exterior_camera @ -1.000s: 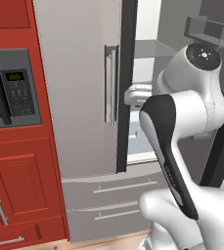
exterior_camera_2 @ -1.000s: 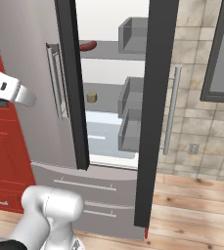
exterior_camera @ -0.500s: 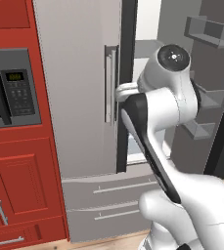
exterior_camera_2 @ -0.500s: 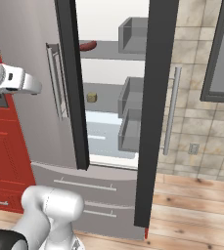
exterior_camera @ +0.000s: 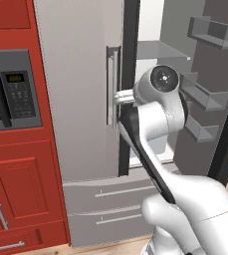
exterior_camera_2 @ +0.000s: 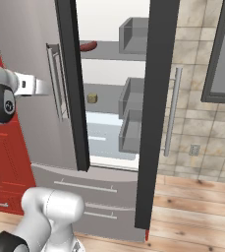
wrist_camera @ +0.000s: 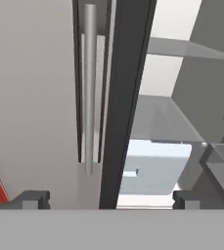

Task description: Retrieve the sausage and cheese from the fridge and place them on the cutting board on the counter.

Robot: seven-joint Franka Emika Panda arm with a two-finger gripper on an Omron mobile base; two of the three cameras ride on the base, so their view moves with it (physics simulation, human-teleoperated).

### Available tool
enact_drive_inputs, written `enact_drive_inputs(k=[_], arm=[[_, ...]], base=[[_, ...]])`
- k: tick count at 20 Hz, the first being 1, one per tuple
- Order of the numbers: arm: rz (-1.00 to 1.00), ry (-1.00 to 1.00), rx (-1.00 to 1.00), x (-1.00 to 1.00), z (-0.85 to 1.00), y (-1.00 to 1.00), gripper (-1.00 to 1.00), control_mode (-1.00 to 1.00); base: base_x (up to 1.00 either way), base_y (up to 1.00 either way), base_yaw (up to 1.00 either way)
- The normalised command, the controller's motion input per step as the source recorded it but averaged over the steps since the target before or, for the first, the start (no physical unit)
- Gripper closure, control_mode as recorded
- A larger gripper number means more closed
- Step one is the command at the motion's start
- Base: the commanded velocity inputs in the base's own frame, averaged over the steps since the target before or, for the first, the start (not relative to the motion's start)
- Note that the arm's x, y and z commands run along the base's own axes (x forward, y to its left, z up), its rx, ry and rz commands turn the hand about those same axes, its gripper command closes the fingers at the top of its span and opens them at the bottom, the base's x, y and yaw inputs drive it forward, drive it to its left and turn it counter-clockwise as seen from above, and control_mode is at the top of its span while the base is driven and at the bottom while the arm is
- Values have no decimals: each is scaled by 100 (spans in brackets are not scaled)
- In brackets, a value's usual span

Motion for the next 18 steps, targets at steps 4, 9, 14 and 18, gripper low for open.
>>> enact_drive_inputs(k=[4,9,14,18], arm=[[4,0,13,87,0,1,-100,-100],[2,0,6,91,-4,19,-100,-100],[1,0,0,77,-32,33,-100,-100],[0,0,1,70,-26,21,-100,-100]], base=[[0,0,0],[0,0,0],[0,0,0],[0,0,0]])
